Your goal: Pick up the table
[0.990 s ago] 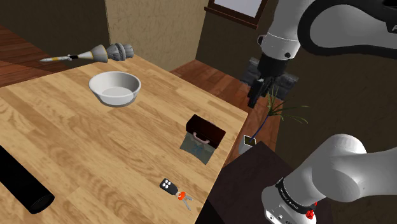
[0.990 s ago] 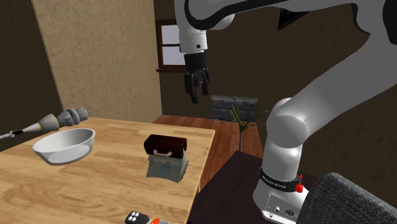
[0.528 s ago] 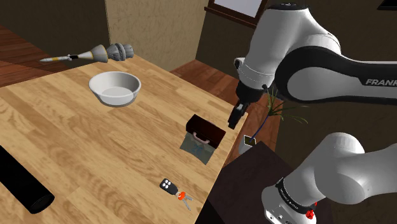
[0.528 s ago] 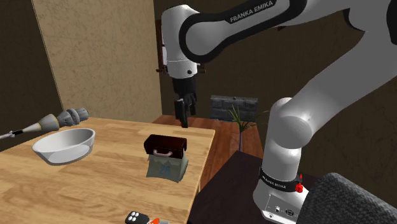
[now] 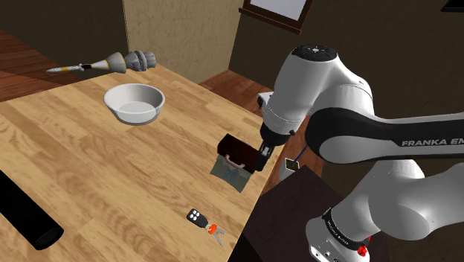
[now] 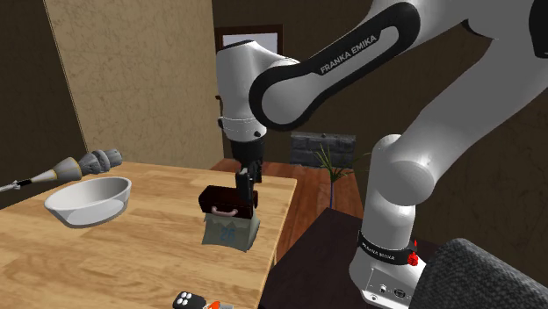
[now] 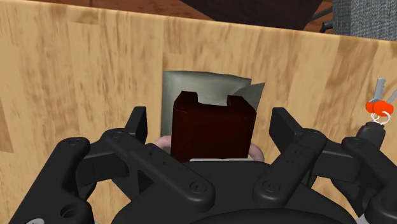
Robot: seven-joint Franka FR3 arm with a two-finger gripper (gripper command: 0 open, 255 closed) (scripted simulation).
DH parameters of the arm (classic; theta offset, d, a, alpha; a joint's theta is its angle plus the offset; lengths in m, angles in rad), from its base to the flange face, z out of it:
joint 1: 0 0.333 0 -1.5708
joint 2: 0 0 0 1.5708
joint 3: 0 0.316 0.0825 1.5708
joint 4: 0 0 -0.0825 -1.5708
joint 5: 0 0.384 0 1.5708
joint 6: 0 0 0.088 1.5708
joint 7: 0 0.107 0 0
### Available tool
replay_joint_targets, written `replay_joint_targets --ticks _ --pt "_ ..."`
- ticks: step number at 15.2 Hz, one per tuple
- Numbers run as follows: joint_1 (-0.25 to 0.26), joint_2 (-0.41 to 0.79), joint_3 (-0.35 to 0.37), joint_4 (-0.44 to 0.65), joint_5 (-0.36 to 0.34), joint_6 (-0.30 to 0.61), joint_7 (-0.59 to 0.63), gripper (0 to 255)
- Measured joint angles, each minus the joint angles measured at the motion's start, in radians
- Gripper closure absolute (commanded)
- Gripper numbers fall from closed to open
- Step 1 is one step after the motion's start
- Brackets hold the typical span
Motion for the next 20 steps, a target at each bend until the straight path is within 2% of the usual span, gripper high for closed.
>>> replay_joint_targets --ticks 4,5,15,20 --pt "-0.004 0.033 0.015 -0.03 0.0 0.062 0.012 0" --pt "-0.004 0.036 0.016 -0.034 -0.001 0.069 0.012 255" --pt "-0.005 0.037 0.017 -0.036 -0.001 0.074 0.013 255" --pt "-0.001 0.004 0.001 -0.003 -0.001 0.008 0.0 255"
